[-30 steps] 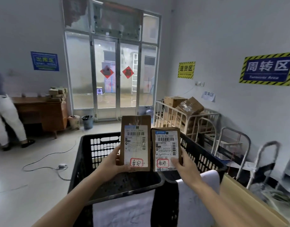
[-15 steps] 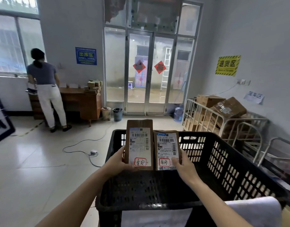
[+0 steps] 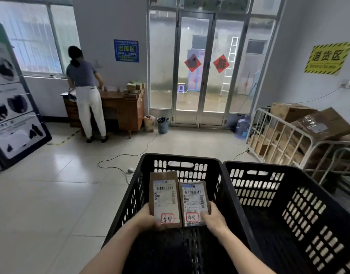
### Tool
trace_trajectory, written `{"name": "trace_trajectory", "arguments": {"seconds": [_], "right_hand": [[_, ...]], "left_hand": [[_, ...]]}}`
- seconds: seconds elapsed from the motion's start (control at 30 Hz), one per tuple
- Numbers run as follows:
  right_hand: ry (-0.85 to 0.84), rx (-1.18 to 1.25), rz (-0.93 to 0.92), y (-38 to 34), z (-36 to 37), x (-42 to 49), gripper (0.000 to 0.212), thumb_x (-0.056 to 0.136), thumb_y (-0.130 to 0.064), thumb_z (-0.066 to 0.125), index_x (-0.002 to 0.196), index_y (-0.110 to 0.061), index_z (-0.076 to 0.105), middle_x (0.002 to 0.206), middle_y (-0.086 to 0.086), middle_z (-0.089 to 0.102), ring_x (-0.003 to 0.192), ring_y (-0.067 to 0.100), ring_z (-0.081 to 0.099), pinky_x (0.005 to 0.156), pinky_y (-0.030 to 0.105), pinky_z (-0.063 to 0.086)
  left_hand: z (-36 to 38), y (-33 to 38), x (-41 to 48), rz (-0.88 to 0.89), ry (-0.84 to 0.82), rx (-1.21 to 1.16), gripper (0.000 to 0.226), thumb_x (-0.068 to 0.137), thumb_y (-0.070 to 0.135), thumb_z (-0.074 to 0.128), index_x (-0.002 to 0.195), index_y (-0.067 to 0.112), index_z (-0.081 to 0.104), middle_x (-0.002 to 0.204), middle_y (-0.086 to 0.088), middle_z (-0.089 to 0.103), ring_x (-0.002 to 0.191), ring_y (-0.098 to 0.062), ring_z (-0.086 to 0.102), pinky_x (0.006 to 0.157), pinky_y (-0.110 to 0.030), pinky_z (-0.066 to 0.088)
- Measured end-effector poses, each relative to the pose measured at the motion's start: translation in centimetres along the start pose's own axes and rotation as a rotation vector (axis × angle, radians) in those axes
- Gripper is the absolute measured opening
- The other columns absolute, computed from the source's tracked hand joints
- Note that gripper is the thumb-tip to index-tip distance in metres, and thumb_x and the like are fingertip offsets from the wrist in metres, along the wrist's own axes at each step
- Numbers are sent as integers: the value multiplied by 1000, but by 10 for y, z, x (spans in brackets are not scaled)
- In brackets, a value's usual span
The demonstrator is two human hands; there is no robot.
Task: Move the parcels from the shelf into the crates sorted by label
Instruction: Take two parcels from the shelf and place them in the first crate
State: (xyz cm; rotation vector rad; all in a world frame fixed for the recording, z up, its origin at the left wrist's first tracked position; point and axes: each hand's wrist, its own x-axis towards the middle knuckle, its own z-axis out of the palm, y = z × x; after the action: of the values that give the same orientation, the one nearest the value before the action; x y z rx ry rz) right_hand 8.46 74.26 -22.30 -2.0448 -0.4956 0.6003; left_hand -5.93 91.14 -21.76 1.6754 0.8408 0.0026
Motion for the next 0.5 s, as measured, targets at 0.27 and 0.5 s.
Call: {"name": "trace_trajectory", "arguments": {"seconds": [0.27,0.5], "right_hand": [[-65,24,191,47,37,61,31,91,-11,46,121,-17,51,93,-4,60,86,14,58,73,24,44],[-54,47,187,53,63,108,18,92,-10,42,101,-25,46,81,-11,57,80,13,56,61,23,40]], "left_hand": [[17,-29,50,-155,94,-8,73,53,9,63,124,9,52,122,-10,63,116,-24,57,105,-36,43],[10,-37,86,-233,223,-87,62,77,6,72,132,2,42,125,-12,59,108,-23,56,93,-29,44]]}}
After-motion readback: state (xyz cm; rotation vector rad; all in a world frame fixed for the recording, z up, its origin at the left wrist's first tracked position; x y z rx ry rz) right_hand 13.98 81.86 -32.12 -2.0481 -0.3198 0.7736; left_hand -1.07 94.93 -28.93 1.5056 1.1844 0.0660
